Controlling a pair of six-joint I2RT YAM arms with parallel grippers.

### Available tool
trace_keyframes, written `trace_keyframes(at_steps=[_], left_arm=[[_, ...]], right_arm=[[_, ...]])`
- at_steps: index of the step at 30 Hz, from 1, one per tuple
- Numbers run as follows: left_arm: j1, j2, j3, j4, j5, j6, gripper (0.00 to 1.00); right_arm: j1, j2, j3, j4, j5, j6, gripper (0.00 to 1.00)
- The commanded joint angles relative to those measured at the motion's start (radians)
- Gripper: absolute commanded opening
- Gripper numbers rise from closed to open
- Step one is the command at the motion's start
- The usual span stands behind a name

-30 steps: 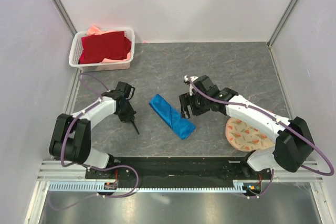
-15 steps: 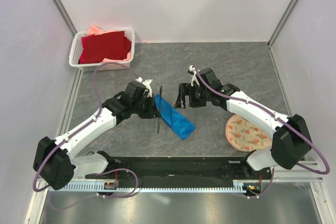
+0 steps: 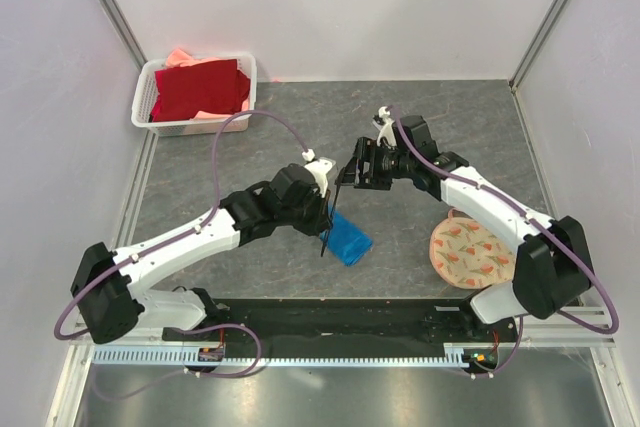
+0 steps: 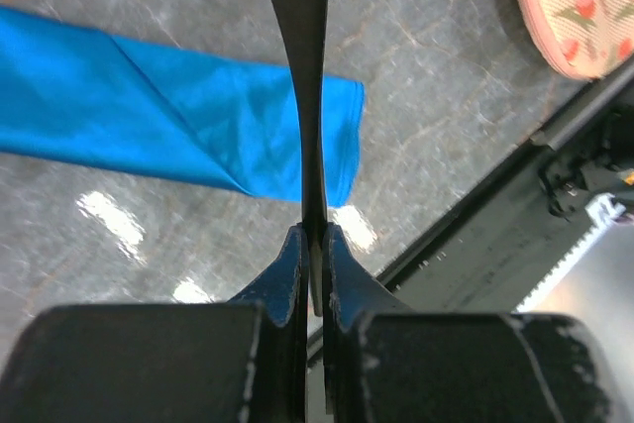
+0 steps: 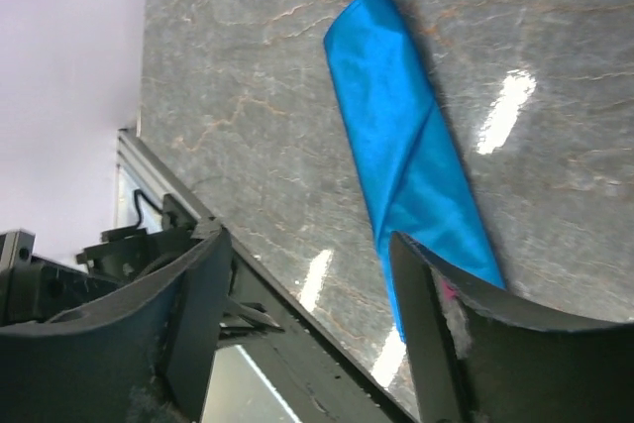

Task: Fold the napkin into a case and place the utensils inside
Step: Pass from the left arm to the right

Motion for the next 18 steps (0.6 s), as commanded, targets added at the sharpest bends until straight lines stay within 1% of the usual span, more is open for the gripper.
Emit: trace_keyframes(at_steps=[1, 2, 5, 6, 9, 11, 14, 18], left_arm=[[-0.058, 0.032, 0.085, -0.02, -0.14, 0.098, 0.02], [-0.061, 0.038, 0.093, -0.04, -0.17, 0.1, 0.02], [-0.063, 0.064, 0.114, -0.071, -0.195, 0.092, 0.02], [-0.064, 0.065, 0.116, -0.073, -0.203, 0.089, 0.02], [-0.063, 0.059, 0.127, -0.09, -0.247, 0.074, 0.02], [-0.063, 0.055, 0.134, -0.099, -0.282, 0.076, 0.02], [-0.061, 0.064, 0.144, -0.113, -0.281, 0.119, 0.02], [-0.061, 0.064, 0.136, -0.11, -0.255, 0.167, 0.02]], right_arm=[[0.002, 0.025, -0.02, 0.079, -0.102, 0.015, 0.7], [0.002, 0.02, -0.03, 0.079, -0.101, 0.006, 0.7], [-0.006, -0.027, -0.065, 0.073, -0.055, -0.023, 0.72], [-0.019, -0.04, -0.073, 0.051, -0.027, -0.031, 0.73], [-0.059, -0.081, -0.112, 0.03, -0.024, -0.06, 0.75], [-0.068, -0.107, -0.132, 0.024, -0.042, -0.081, 0.76], [-0.07, -0.127, -0.133, 0.007, -0.104, -0.121, 0.78], [-0.07, -0.107, -0.116, 0.04, -0.15, -0.086, 0.77]])
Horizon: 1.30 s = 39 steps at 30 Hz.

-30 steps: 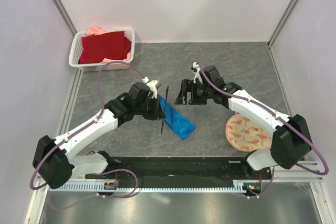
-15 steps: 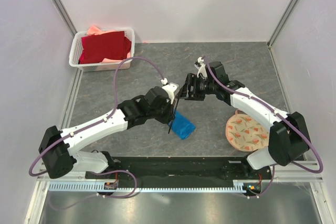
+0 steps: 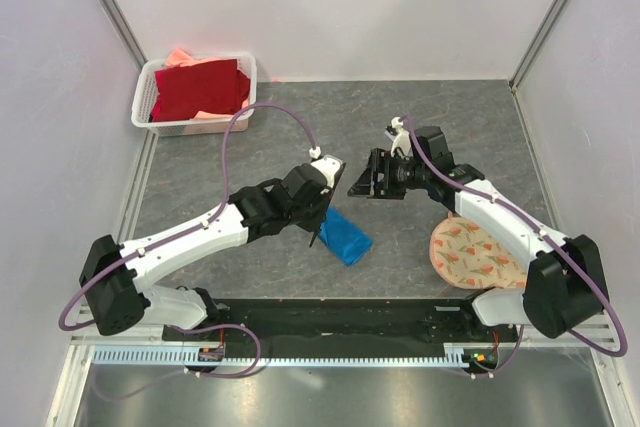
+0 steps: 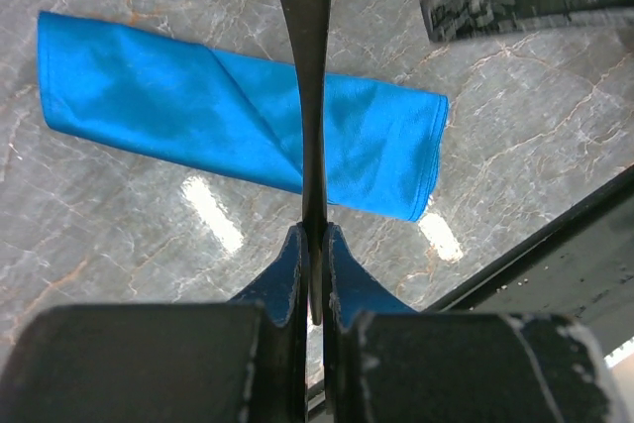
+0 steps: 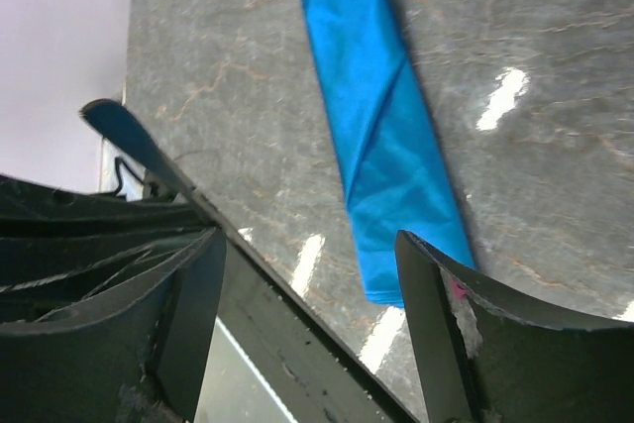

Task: Fold the napkin into a case and place the utensils inside
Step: Pass from the left arm to the right

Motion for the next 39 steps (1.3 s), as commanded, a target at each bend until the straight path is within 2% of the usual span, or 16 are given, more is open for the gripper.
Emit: trace_keyframes(at_steps=[1, 9, 16, 19, 20, 22, 23, 24, 25, 26, 27, 28, 29, 31, 33, 39], left_arm=[[-0.002, 0.0, 0.035, 0.001, -0.017, 0.095, 0.02], [-0.004, 0.022, 0.039, -0.002, 0.003, 0.111, 0.02], [-0.004, 0.054, 0.057, 0.003, 0.038, 0.138, 0.02], [-0.005, 0.069, 0.073, 0.003, 0.056, 0.152, 0.02], [-0.004, 0.069, 0.074, 0.003, 0.058, 0.164, 0.02], [-0.004, 0.065, 0.09, -0.003, 0.072, 0.18, 0.02], [-0.004, 0.057, 0.093, -0.005, 0.076, 0.181, 0.02], [-0.004, 0.052, 0.099, -0.005, 0.076, 0.175, 0.02], [-0.001, 0.046, 0.105, -0.029, 0.06, 0.163, 0.03], [0.007, 0.039, 0.111, -0.043, 0.06, 0.122, 0.23], [0.031, 0.007, 0.101, -0.051, 0.067, 0.099, 0.36], [0.051, -0.012, 0.088, -0.05, 0.142, 0.076, 0.44], [0.109, -0.032, 0.07, -0.034, 0.208, 0.027, 0.58], [0.166, -0.098, -0.008, 0.018, 0.4, -0.013, 0.62], [0.213, -0.124, -0.066, 0.038, 0.486, -0.04, 0.64], [0.233, -0.145, -0.174, 0.125, 0.731, -0.098, 0.61]], right_arm=[[0.004, 0.002, 0.031, 0.043, -0.087, 0.004, 0.76], [0.004, 0.051, 0.015, 0.234, -0.169, 0.147, 0.7], [0.007, 0.119, 0.004, 0.339, -0.198, 0.202, 0.66], [0.015, 0.15, -0.015, 0.408, -0.221, 0.244, 0.54], [0.016, 0.157, -0.025, 0.469, -0.232, 0.266, 0.43], [0.018, 0.169, -0.074, 0.563, -0.256, 0.349, 0.27], [0.016, 0.171, -0.093, 0.658, -0.271, 0.371, 0.05], [0.018, 0.168, -0.122, 0.697, -0.275, 0.409, 0.0], [0.018, 0.165, -0.136, 0.73, -0.276, 0.425, 0.0], [0.018, 0.157, -0.147, 0.784, -0.275, 0.435, 0.0], [0.016, 0.145, -0.168, 0.807, -0.276, 0.449, 0.0], [0.013, 0.137, -0.176, 0.827, -0.278, 0.466, 0.0], [0.012, 0.131, -0.183, 0.858, -0.285, 0.477, 0.0], [0.012, 0.119, -0.211, 0.915, -0.305, 0.527, 0.0], [0.012, 0.104, -0.24, 1.0, -0.322, 0.563, 0.0], [0.01, 0.053, -0.295, 1.096, -0.322, 0.622, 0.0]])
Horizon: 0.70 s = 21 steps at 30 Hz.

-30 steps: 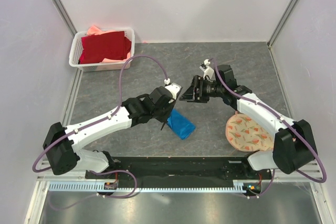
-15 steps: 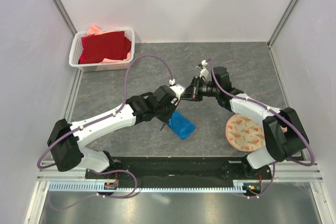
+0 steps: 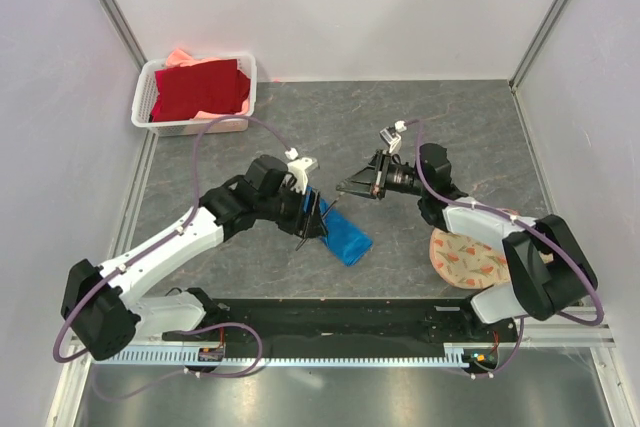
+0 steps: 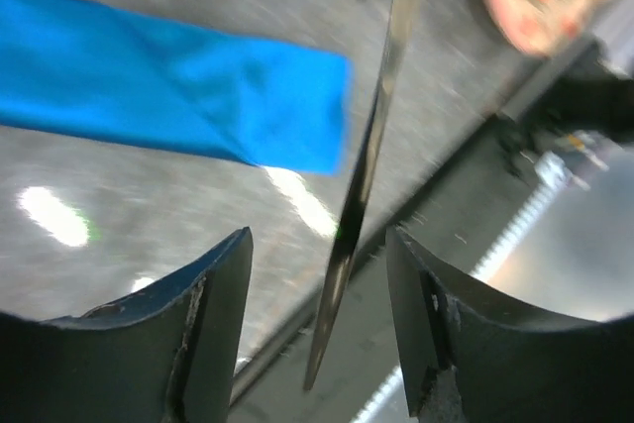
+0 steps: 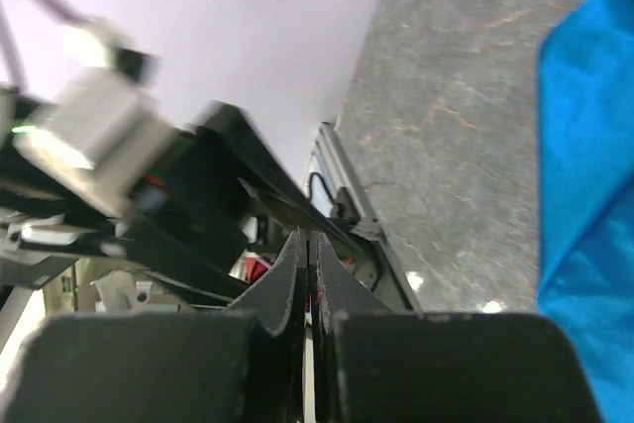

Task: Fold the napkin into a case and place the utensils inside
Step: Pass from the right arm to the left

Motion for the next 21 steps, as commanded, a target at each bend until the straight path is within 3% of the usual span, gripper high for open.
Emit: trace_keyframes(at_steps=[1, 5, 6, 7, 8, 9, 10, 11, 13, 16, 21], left_arm=[[0.003, -0.015, -0.062, 0.091, 0.248, -0.083, 0.58], [0.019, -0.054, -0.088, 0.114, 0.338, -0.087, 0.12], [0.023, -0.065, -0.085, 0.085, 0.329, -0.077, 0.08], [0.026, -0.079, -0.079, 0.055, 0.309, -0.046, 0.06], [0.028, -0.103, -0.064, 0.022, 0.288, -0.028, 0.02], [0.028, -0.117, -0.057, -0.048, 0.257, -0.009, 0.02], [0.028, -0.128, -0.054, -0.077, 0.246, 0.023, 0.02], [0.028, -0.137, -0.048, -0.114, 0.234, 0.037, 0.02], [0.029, -0.148, -0.05, -0.176, 0.232, 0.06, 0.02], [0.029, -0.157, -0.068, -0.196, 0.271, 0.062, 0.02], [0.031, -0.151, -0.071, -0.207, 0.35, 0.063, 0.02]], right_arm=[[0.001, -0.06, -0.033, 0.209, -0.042, 0.08, 0.0], [0.001, -0.092, -0.052, 0.187, -0.063, 0.077, 0.0], [-0.002, -0.103, -0.034, 0.125, -0.081, -0.038, 0.04], [-0.007, -0.122, 0.0, -0.192, -0.074, -0.164, 0.22], [-0.006, -0.173, 0.111, -0.421, -0.001, -0.317, 0.32], [0.007, -0.197, 0.167, -0.615, 0.083, -0.615, 0.43], [0.019, -0.214, 0.213, -0.871, 0.166, -0.701, 0.57], [0.031, -0.241, 0.274, -0.94, 0.294, -0.766, 0.63], [0.033, -0.264, 0.313, -1.052, 0.363, -0.864, 0.72], [0.094, -0.316, 0.355, -1.109, 0.453, -1.001, 0.78], [0.352, -0.441, 0.306, -1.093, 0.647, -1.306, 0.88]])
